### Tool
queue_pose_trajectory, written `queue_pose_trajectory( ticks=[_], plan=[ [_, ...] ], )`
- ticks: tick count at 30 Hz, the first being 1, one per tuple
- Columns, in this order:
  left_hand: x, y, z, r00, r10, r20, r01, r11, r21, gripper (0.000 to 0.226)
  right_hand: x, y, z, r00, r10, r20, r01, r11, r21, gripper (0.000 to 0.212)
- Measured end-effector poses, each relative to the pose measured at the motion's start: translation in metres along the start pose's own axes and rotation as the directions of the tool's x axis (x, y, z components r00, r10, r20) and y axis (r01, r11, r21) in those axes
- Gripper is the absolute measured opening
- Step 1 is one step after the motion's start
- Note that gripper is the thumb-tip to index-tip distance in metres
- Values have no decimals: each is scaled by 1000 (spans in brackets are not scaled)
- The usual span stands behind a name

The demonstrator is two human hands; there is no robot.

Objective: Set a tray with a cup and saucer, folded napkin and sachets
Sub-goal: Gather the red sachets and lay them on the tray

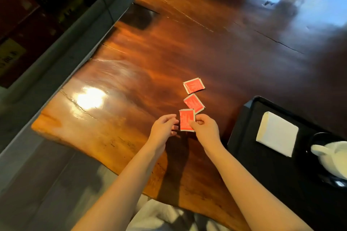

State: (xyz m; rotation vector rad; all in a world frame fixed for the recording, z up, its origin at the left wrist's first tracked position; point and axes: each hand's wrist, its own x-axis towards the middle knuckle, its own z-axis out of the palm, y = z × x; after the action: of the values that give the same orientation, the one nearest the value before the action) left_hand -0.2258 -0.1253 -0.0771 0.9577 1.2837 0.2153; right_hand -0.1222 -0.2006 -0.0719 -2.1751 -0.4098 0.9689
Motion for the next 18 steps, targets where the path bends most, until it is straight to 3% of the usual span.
queue_pose_trajectory(
  ticks=[3,6,9,12,14,18],
  plan=[
    [0,-1,-16,984,39,172,-4,980,-198,34,-6,-17,-5,993,-11,118,-2,993,115,17],
    [2,1,-28,946,30,324,116,900,-420,39,-13,-32,4,975,-72,212,62,997,53,18],
    [6,-2,-32,956,38,290,106,879,-465,27,-15,-37,20,976,-151,160,159,987,-40,15],
    [11,0,-40,974,35,223,86,857,-508,25,-5,-38,25,979,-168,113,172,985,-24,9],
    [16,2,-48,979,32,203,90,823,-561,26,13,-39,19,981,-195,4,193,972,-134,6],
    [24,4,-58,986,20,168,86,798,-597,25,51,-36,2,977,-144,-159,37,844,-535,38]
  ],
)
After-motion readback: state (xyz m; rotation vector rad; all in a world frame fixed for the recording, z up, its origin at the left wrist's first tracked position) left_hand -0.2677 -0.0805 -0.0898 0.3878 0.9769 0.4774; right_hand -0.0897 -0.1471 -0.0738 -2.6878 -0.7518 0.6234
